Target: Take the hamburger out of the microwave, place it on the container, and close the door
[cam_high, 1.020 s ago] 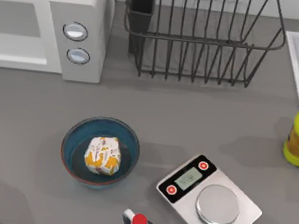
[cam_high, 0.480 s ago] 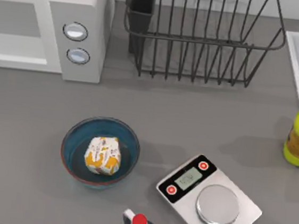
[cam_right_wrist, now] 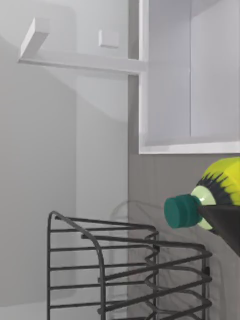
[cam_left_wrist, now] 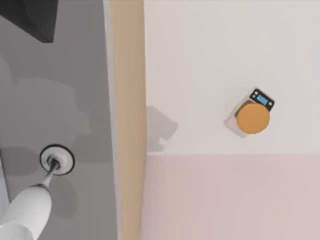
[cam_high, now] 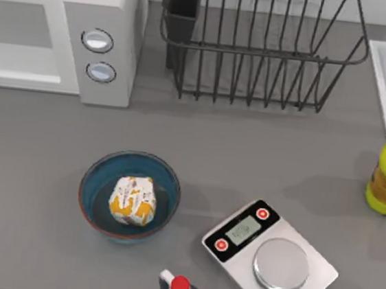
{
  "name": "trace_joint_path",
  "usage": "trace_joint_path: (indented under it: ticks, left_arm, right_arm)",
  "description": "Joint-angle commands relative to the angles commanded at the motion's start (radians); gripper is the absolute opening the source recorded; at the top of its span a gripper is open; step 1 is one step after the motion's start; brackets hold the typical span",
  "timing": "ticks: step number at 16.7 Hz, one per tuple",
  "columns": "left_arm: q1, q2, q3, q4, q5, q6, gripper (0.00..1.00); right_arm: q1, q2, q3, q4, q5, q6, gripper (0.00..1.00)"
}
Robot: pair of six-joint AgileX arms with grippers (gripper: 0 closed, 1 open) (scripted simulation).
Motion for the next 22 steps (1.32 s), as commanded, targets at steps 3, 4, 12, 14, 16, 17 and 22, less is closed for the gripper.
trace_joint_path:
  ticks: [3,4,12,14,16,17,22]
  left_arm:
    - [0.003,0.034,-0.072,0.104,0.001,0.002,0.00]
    - [0.003,0.049,-0.104,0.159,0.001,0.003,0.00]
    - [0.007,0.115,-0.249,0.363,0.002,0.005,0.00]
    - [0.001,0.108,-0.251,0.362,0.002,0.003,0.00]
    - [-0.019,0.073,-0.288,0.383,-0.008,-0.019,0.00]
    - [-0.035,0.043,-0.322,0.400,-0.016,-0.037,0.00]
    - [-0.134,-0.138,-0.568,0.508,-0.065,-0.146,0.00]
  right_arm:
    - [0.000,0.000,0.000,0.000,0.000,0.000,1.00]
    - [0.000,0.000,0.000,0.000,0.000,0.000,1.00]
    - [0.000,0.000,0.000,0.000,0.000,0.000,1.00]
    - [0.000,0.000,0.000,0.000,0.000,0.000,1.00]
    - [0.000,0.000,0.000,0.000,0.000,0.000,1.00]
    - [0.000,0.000,0.000,0.000,0.000,0.000,1.00]
    - [0.000,0.000,0.000,0.000,0.000,0.000,1.00]
